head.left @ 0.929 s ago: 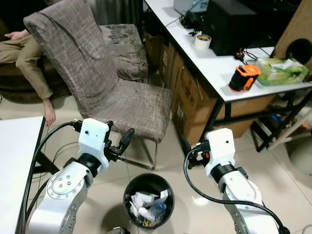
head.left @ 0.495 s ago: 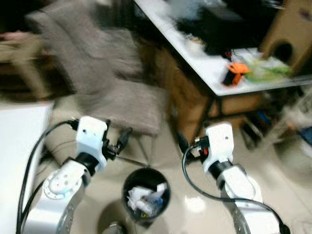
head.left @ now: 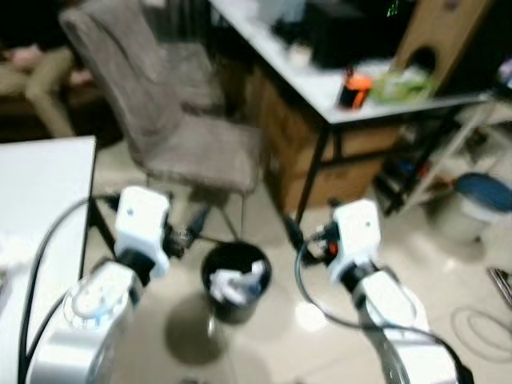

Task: Picking trash to rubbish bin

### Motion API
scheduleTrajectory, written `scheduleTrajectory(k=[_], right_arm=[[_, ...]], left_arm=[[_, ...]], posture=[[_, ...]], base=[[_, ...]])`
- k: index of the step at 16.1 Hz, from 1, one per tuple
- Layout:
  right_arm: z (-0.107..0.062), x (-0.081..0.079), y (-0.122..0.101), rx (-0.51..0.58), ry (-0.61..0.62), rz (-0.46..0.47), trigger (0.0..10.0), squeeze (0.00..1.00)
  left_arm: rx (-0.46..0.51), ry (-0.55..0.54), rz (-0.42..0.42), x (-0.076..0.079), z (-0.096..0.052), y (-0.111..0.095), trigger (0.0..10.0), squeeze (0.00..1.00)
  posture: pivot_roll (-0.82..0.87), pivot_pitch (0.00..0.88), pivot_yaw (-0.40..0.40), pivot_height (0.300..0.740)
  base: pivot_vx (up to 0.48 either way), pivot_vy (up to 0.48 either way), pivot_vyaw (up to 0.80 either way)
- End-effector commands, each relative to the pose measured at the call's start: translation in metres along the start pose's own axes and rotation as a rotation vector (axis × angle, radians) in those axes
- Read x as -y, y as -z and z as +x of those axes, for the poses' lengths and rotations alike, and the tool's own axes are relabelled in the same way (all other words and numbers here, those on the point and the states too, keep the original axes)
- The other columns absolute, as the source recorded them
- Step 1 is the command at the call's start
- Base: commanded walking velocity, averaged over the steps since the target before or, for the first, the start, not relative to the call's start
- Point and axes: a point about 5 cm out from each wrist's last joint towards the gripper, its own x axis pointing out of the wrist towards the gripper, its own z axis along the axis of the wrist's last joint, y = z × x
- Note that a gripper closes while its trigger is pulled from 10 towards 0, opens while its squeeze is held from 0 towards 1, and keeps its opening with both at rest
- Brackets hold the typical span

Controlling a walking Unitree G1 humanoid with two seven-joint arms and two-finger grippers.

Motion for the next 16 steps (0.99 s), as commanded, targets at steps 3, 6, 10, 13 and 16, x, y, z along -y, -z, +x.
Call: scheduleTrajectory(k=[3, 6, 10, 13, 16], right_arm=[[0.0, 0.003, 0.001, -0.022, -0.037, -0.057, 10.0, 0.0], [0.001, 0.004, 0.002, -0.025, -0.039, -0.06, 10.0, 0.0], [0.0, 0.005, 0.003, -0.03, -0.057, -0.069, 10.0, 0.0], [-0.001, 0.003, 0.006, -0.042, -0.075, -0.071, 10.0, 0.0], [-0.002, 0.003, 0.008, -0.048, -0.084, -0.076, 10.0, 0.0]], left_arm=[[0.016, -0.08, 0.036, -0.002, 0.006, 0.0, 10.0, 0.0], [0.04, -0.092, 0.072, -0.001, 0.012, -0.002, 10.0, 0.0], [0.059, -0.106, 0.085, -0.003, 0.016, -0.005, 10.0, 0.0], [0.052, -0.1, 0.095, -0.002, 0.017, -0.004, 10.0, 0.0], [0.045, -0.095, 0.091, -0.001, 0.016, -0.002, 10.0, 0.0]], posture=[[0.0, 0.044, -0.038, 0.74], [0.0, 0.04, -0.039, 0.74], [0.0, 0.032, -0.039, 0.74], [0.0, 0.03, -0.041, 0.74], [0.0, 0.03, -0.038, 0.74]], base=[[0.0, 0.0, 0.53], [0.0, 0.0, 0.8], [0.0, 0.0, 0.8], [0.26, 0.0, 0.8], [0.262, 0.0, 0.8]])
